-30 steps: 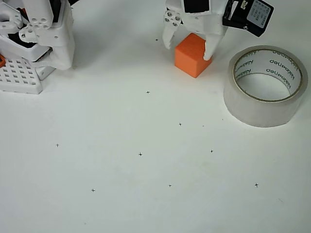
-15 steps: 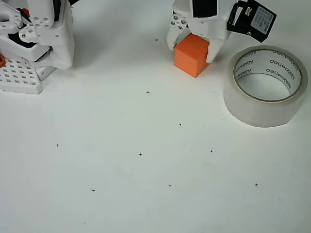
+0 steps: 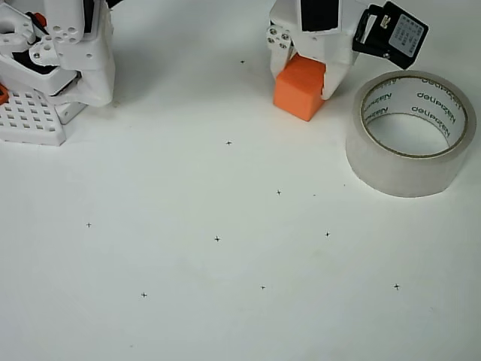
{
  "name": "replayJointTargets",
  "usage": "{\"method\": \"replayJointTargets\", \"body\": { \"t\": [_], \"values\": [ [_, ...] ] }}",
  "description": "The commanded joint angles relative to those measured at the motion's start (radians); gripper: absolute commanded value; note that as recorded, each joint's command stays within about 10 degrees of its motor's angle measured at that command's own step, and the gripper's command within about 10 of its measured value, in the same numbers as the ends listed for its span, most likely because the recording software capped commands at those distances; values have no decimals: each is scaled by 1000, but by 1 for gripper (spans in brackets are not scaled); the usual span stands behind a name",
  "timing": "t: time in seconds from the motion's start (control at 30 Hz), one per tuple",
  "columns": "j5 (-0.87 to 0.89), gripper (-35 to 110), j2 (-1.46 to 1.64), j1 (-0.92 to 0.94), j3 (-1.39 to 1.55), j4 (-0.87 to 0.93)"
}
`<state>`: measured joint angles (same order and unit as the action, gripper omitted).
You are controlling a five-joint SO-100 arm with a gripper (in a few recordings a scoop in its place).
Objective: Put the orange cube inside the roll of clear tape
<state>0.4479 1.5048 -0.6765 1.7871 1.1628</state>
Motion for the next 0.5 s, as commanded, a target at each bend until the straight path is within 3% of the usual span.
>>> {"method": "replayJointTargets", "body": {
  "t": [0.0, 0.17, 0.47],
  "values": [
    [9, 16, 133, -6, -152, 129],
    [-49, 16, 140, 17, -293, 247],
    [-183, 16, 77, 67, -472, 290]
  ]
}}
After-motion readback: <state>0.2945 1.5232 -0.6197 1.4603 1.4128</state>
